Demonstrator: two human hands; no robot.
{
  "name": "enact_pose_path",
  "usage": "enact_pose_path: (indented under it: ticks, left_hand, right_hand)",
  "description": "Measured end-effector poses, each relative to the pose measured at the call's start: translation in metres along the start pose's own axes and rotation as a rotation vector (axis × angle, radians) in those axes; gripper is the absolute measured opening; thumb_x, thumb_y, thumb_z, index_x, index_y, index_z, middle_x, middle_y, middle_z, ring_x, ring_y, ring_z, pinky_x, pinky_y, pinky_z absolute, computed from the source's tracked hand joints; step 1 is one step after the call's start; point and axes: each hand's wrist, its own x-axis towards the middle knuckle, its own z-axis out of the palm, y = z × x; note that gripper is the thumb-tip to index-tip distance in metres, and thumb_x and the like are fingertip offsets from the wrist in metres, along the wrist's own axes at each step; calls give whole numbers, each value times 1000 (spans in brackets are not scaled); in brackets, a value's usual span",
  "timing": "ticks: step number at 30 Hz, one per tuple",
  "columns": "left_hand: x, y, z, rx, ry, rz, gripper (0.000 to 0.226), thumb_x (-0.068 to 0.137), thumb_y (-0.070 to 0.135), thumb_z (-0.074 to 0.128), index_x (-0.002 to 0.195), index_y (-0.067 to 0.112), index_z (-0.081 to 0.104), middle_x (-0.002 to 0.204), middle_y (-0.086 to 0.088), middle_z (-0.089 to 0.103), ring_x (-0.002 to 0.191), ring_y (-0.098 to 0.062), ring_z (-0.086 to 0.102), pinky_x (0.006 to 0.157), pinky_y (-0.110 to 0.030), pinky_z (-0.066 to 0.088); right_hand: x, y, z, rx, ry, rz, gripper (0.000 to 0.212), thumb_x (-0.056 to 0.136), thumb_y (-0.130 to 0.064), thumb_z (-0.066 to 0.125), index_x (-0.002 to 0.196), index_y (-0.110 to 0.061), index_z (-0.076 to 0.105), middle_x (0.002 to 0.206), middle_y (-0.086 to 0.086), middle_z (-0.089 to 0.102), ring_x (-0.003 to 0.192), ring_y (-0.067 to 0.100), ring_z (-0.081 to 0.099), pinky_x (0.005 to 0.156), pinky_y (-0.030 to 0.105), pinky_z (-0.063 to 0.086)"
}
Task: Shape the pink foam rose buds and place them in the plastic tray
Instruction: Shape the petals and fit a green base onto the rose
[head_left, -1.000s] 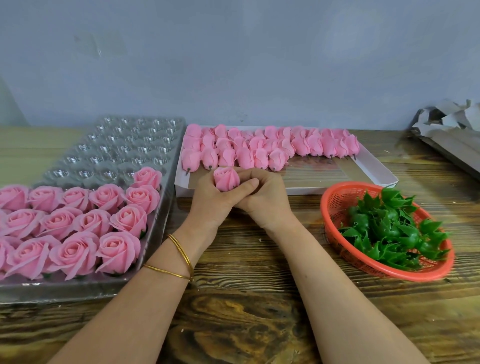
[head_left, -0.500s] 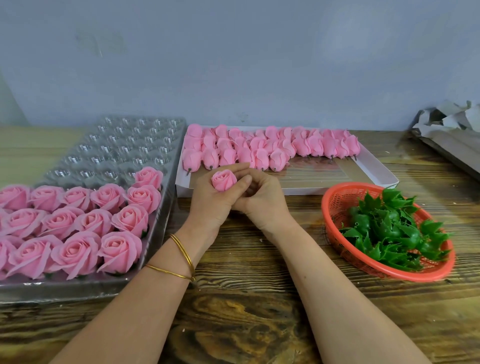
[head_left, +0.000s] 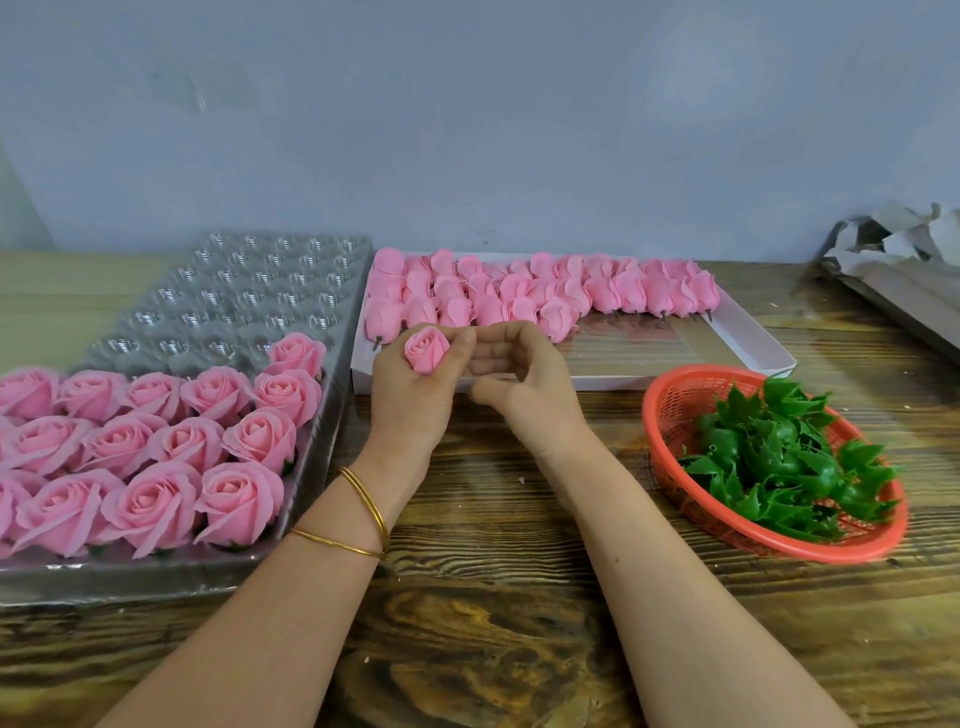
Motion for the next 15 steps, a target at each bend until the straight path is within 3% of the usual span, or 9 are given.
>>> enact_pose_path:
  ticks: [3, 6, 8, 11, 13, 15]
  left_hand:
    - [-1, 1, 0, 156, 20, 76, 17, 88, 20, 69, 81, 4, 68, 82, -17, 71, 84, -36, 68, 80, -53, 55]
    - [-5, 3, 1, 244, -25, 108, 24, 89, 23, 68, 73, 5, 66, 66, -12, 68, 63, -18, 68, 63, -32, 58]
    - [-7, 5, 1, 304, -48, 133, 34, 88, 27, 68, 68, 0, 61, 55, -13, 61, 50, -9, 59, 52, -18, 48]
    - [-8, 8, 1, 356, -75, 161, 39, 84, 25, 72, 64, -3, 54, 55, -14, 51, 52, -11, 46, 51, -25, 39]
    - [-9, 8, 2, 377, -118, 154, 34, 81, 24, 74, 66, -1, 58, 60, -16, 57, 56, -22, 49, 54, -32, 43]
    - [-10, 7, 2, 413, -144, 129, 31, 79, 26, 76, 73, -2, 63, 69, -19, 64, 67, -32, 59, 63, -42, 50]
  right_hand:
    - [2, -2, -5, 78, 73, 41, 39, 57, -10, 61, 96, -12, 58, 88, 0, 64, 78, 7, 62, 66, 17, 51]
    - [2, -3, -8, 119, 83, 70, 34, 61, -12, 63, 96, -13, 62, 89, -2, 64, 83, 13, 61, 69, 22, 52]
    - [2, -3, -8, 76, 94, 57, 31, 63, -17, 65, 95, -15, 64, 87, -6, 64, 81, 7, 60, 74, 20, 49]
    - [3, -6, -10, 83, 111, 33, 23, 66, -17, 68, 89, -18, 66, 78, -11, 63, 74, 5, 55, 70, 16, 47]
    - [3, -8, -11, 99, 93, 11, 12, 76, -10, 70, 84, -18, 66, 72, -11, 61, 68, 5, 52, 70, 21, 46]
    - [2, -9, -10, 108, 69, -12, 15, 86, -2, 67, 80, -16, 66, 65, -12, 59, 64, 4, 51, 67, 22, 44]
